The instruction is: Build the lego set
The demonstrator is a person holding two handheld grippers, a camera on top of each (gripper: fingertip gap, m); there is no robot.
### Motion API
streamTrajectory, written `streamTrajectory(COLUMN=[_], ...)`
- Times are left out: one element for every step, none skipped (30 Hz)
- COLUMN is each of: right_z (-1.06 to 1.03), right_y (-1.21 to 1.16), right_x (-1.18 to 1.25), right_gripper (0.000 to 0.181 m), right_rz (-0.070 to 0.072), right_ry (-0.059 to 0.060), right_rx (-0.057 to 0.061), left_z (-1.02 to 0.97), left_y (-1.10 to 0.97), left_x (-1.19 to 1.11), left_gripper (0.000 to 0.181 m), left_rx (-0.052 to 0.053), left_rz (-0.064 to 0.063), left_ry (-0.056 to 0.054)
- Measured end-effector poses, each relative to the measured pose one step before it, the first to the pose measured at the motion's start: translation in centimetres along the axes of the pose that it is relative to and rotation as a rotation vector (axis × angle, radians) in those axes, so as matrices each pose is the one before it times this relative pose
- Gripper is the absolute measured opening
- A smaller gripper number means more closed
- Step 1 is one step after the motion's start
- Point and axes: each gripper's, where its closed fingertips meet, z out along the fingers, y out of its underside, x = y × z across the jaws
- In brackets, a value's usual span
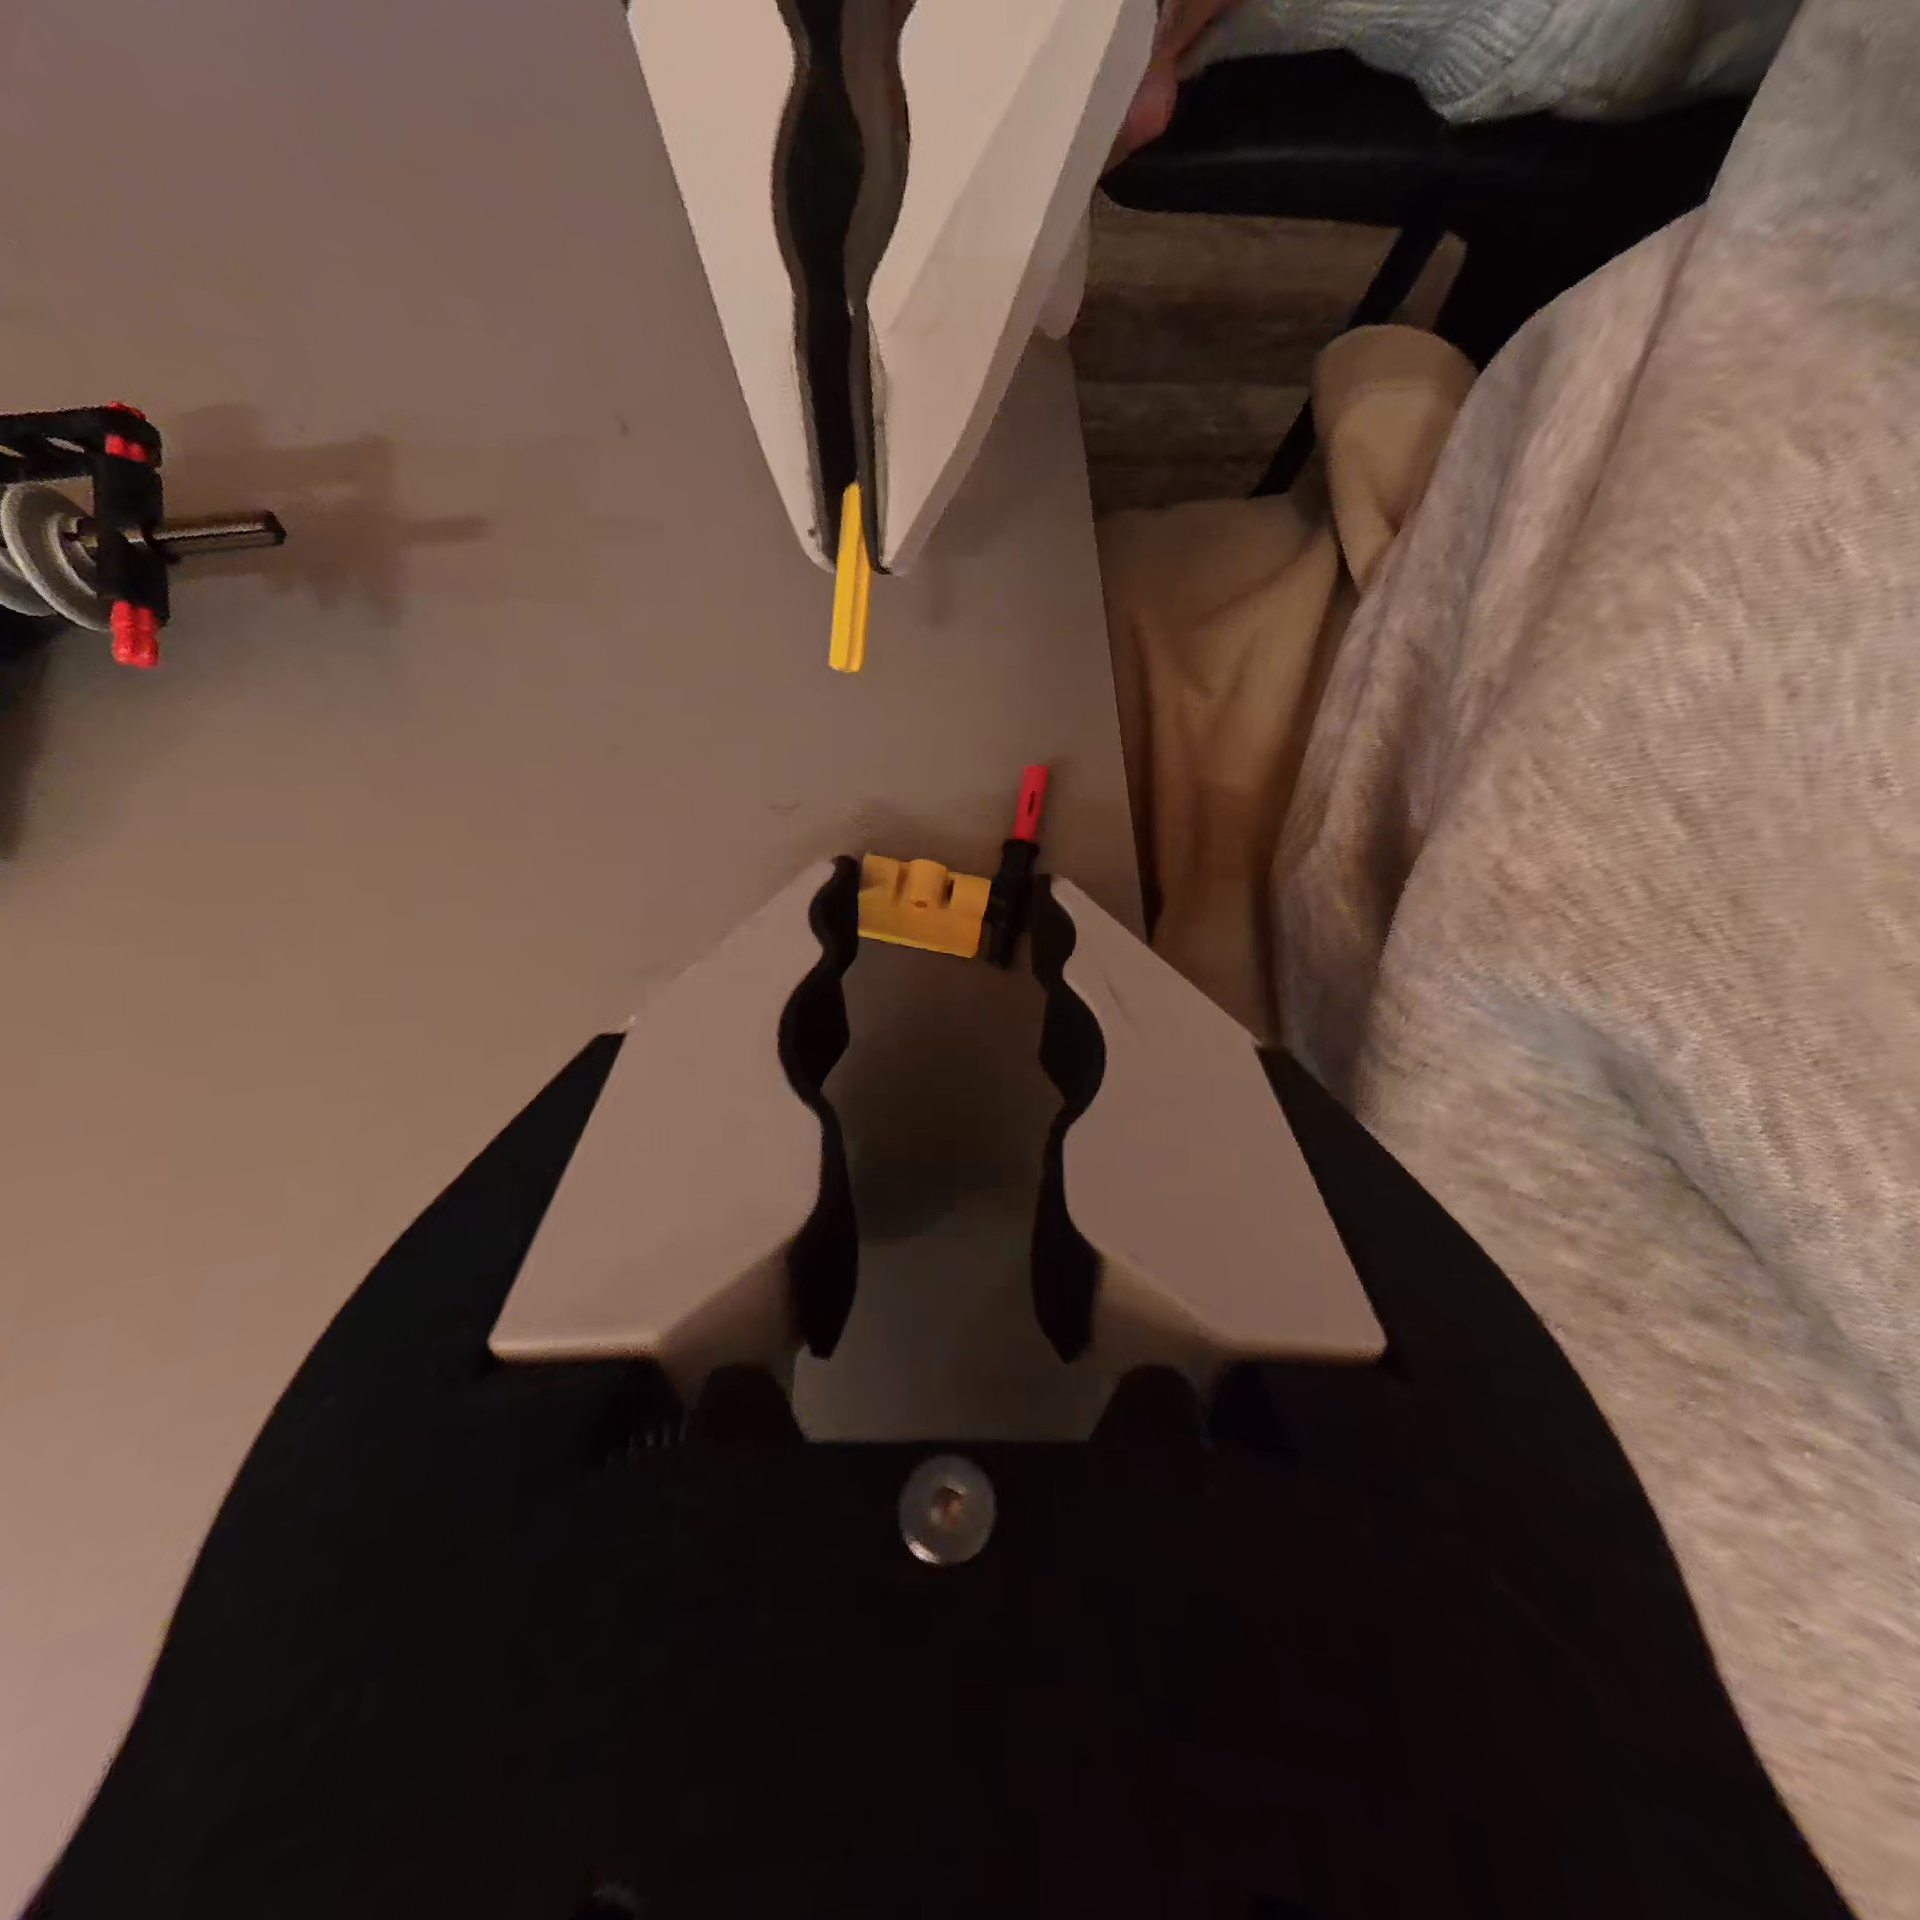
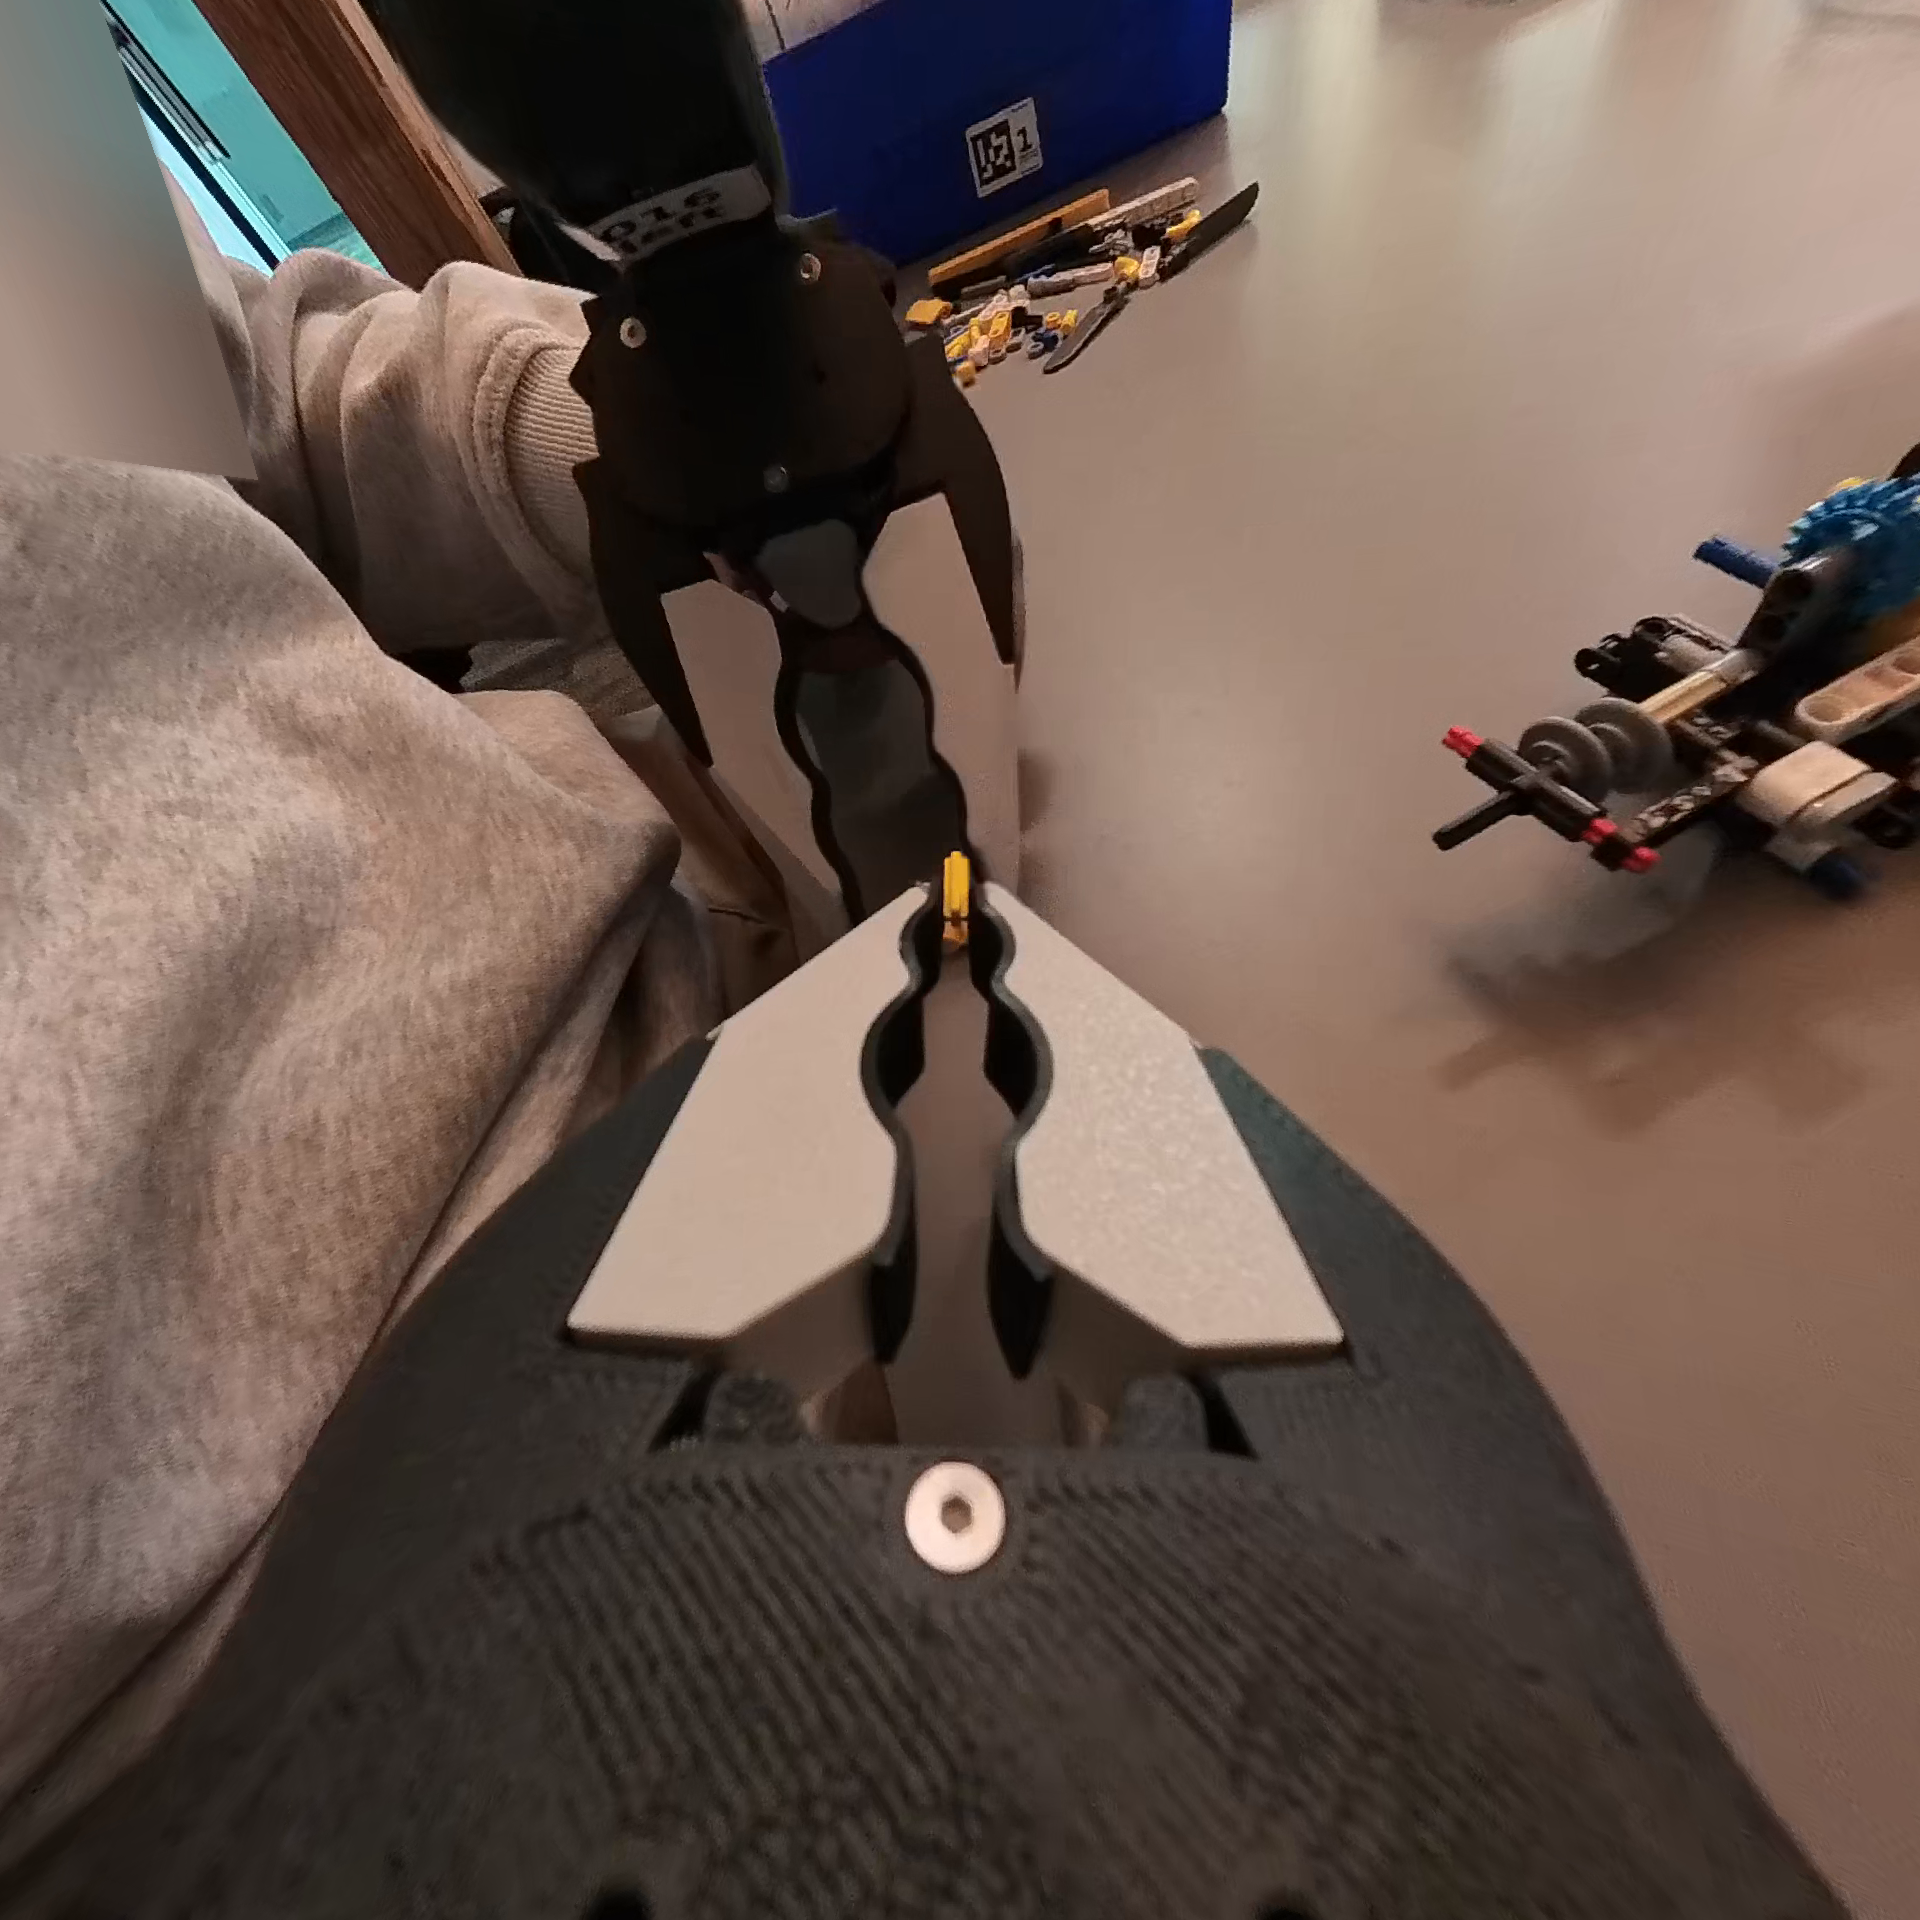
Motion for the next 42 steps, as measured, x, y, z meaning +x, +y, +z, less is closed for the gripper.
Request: streamTrajectory(right_z=[-0.030, -0.024, -0.034, -0.014, 0.001, 0.024, 0.058, 0.089, 0.140, 0.192, 0.216, 0.238, 0.263, 0.287, 0.280, 0.252, 0.193, 0.157, 0.108, 0.097, 0.060, 0.036, -0.015, -0.042, -0.060, -0.056, -0.066, -0.066, -0.061, -0.021, 0.015, 0.037, 0.035, 0.009, -0.007, -0.006, 0.000, -0.001, 0.002, 0.008, 0.004, 0.027], right_y=[-0.010, -0.005, 0.002, 0.022, 0.032, 0.048, 0.059, 0.057, 0.031, -0.017, -0.114, -0.218, -0.262, -0.263, -0.219, -0.160, -0.112, -0.082, -0.044, 0.032, 0.071, 0.066, 0.046, 0.013, -0.008, -0.026, -0.034, -0.079, -0.095, -0.013, 0.073, 0.080, 0.036, 0.028, 0.009, 0.018, 0.046, 0.060, 0.050, 0.036, 0.050, 0.054], right_x=[0.011, 0.010, 0.004, -0.002, -0.031, -0.036, -0.078, -0.111, -0.154, -0.194, -0.267, -0.315, -0.367, -0.382, -0.322, -0.212, -0.062, -0.026, -0.038, 0.007, 0.044, 0.100, 0.111, 0.092, 0.092, 0.076, 0.041, -0.024, -0.065, -0.058, -0.051, -0.045, -0.047, -0.030, 0.008, 0.012, -0.001, 0.010, 0.020, 0.025, 0.026, 0.026], right_gripper=[0.003, 0.003, 0.003, 0.003, 0.003, 0.003, 0.003, 0.003, 0.003, 0.003, 0.003, 0.003, 0.003, 0.003, 0.003, 0.003, 0.003, 0.003, 0.003, 0.003, 0.003, 0.003, 0.003, 0.003, 0.003, 0.003, 0.003, 0.003, 0.003, 0.003, 0.003, 0.003, 0.003, 0.003, 0.003, 0.003, 0.003, 0.003, 0.003, 0.003, 0.003, 0.003], right_rz=[0.0004, 0.0007, 0.0009, 0.0011, 0.0007, 0.0000, -0.0007, -0.0019, -0.0046, -0.0103, -0.0163, -0.0195, -0.0195, -0.0185, -0.0175, -0.0156, -0.0120, -0.0061, -0.0007, 0.0005, -0.0009, -0.0020, -0.0036, -0.0041, -0.0019, -0.0002, -0.0004, 0.0000, 0.0006, -0.0008, -0.0042, -0.0067, -0.0059, -0.0036, -0.0026, -0.0015, 0.0004, 0.0006, 0.0002, 0.0013, 0.0046, 0.0094], right_ry=[-0.0001, -0.0002, -0.0006, -0.0014, -0.0022, -0.0026, -0.0033, -0.0043, -0.0038, -0.0027, -0.0025, -0.0043, -0.0081, -0.0109, -0.0113, -0.0076, -0.0017, -0.0028, -0.0058, -0.0025, 0.0019, 0.0065, 0.0090, 0.0080, 0.0072, 0.0049, 0.0016, -0.0025, -0.0051, -0.0042, -0.0029, -0.0011, -0.0005, 0.0001, 0.0007, 0.0001, -0.0009, -0.0008, 0.0011, 0.0021, 0.0001, -0.0015], right_rx=[0.0006, 0.0009, 0.0007, -0.0001, -0.0010, -0.0023, -0.0035, -0.0037, -0.0033, -0.0023, 0.0005, 0.0028, 0.0033, 0.0024, -0.0013, -0.0043, -0.0047, -0.0041, -0.0040, -0.0057, -0.0062, -0.0054, -0.0039, -0.0016, 0.0006, 0.0026, 0.0047, 0.0078, 0.0080, 0.0021, -0.0035, -0.0034, -0.0013, -0.0009, -0.0002, 0.0006, -0.0014, -0.0018, -0.0007, -0.0006, -0.0016, -0.0019], left_z=[0.011, 0.003, -0.007, -0.010, -0.045, -0.155, -0.313, -0.445, -0.586, -0.640, -0.606, -0.489, -0.391, -0.308, -0.222, -0.160, -0.122, -0.058, -0.017, -0.009, 0.022, 0.014, 0.014, 0.002, -0.006, 0.011, 0.020, 0.048, 0.050, 0.045, 0.035, 0.022, 0.035, 0.027, 0.021, 0.043, 0.036, 0.037, 0.025, 0.020, 0.028, 0.022], left_y=[0.023, 0.001, 0.005, -0.008, -0.039, -0.156, -0.329, -0.487, -0.666, -0.736, -0.652, -0.427, -0.337, -0.275, -0.187, -0.113, -0.043, 0.034, 0.083, 0.068, 0.091, 0.073, 0.047, 0.030, 0.015, 0.005, 0.034, 0.040, 0.054, 0.044, 0.030, 0.028, 0.029, 0.033, 0.003, 0.012, 0.037, 0.039, 0.005, -0.018, 0.014, 0.005], left_x=[0.024, 0.039, 0.042, 0.004, -0.037, -0.008, 0.038, 0.055, 0.083, 0.129, 0.188, 0.287, 0.250, 0.257, 0.222, 0.208, 0.100, 0.003, -0.006, -0.062, -0.055, -0.035, -0.047, -0.018, -0.025, -0.037, -0.050, -0.079, -0.036, -0.008, -0.043, -0.001, -0.018, 0.004, 0.012, 0.014, -0.030, -0.019, -0.049, -0.059, -0.040, -0.049], left_gripper=[0.032, 0.032, 0.032, 0.031, 0.031, 0.031, 0.031, 0.031, 0.031, 0.030, 0.030, 0.030, 0.030, 0.030, 0.030, 0.030, 0.030, 0.030, 0.030, 0.030, 0.030, 0.030, 0.030, 0.030, 0.030, 0.030, 0.030, 0.030, 0.030, 0.030, 0.030, 0.030, 0.030, 0.030, 0.030, 0.030, 0.029, 0.029, 0.030, 0.029, 0.029, 0.029], left_rx=[-0.0013, -0.0004, 0.0001, 0.0007, 0.0040, 0.0147, 0.0297, 0.0445, 0.0603, 0.0679, 0.0634, 0.0492, 0.0408, 0.0343, 0.0259, 0.0171, 0.0087, -0.0003, -0.0059, -0.0056, -0.0077, -0.0061, -0.0041, -0.0021, -0.0012, -0.0008, -0.0025, -0.0040, -0.0044, -0.0042, -0.0029, -0.0028, -0.0028, -0.0026, -0.0008, -0.0017, -0.0040, -0.0030, -0.0011, 0.0007, -0.0014, -0.0009], left_rz=[0.0044, 0.0009, 0.0003, 0.0006, 0.0003, -0.0029, -0.0159, -0.0308, -0.0403, -0.0466, -0.0505, -0.0464, -0.0371, -0.0271, -0.0201, -0.0136, -0.0074, -0.0014, 0.0030, 0.0036, 0.0020, 0.0018, 0.0001, -0.0017, -0.0031, -0.0045, -0.0051, -0.0048, -0.0026, -0.0010, -0.0011, -0.0011, -0.0011, -0.0010, -0.0013, -0.0013, -0.0017, -0.0020, -0.0010, 0.0005, 0.0001, -0.0011], left_ry=[-0.0020, 0.0023, 0.0033, 0.0000, -0.0038, -0.0007, 0.0072, 0.0153, 0.0213, 0.0269, 0.0315, 0.0349, 0.0266, 0.0210, 0.0164, 0.0145, 0.0067, -0.0006, -0.0015, -0.0056, -0.0040, -0.0024, -0.0023, 0.0003, 0.0015, 0.0014, 0.0002, -0.0017, -0.0004, 0.0005, -0.0018, 0.0004, -0.0001, 0.0011, 0.0031, 0.0022, -0.0007, -0.0001, -0.0029, -0.0052, -0.0040, -0.0044])
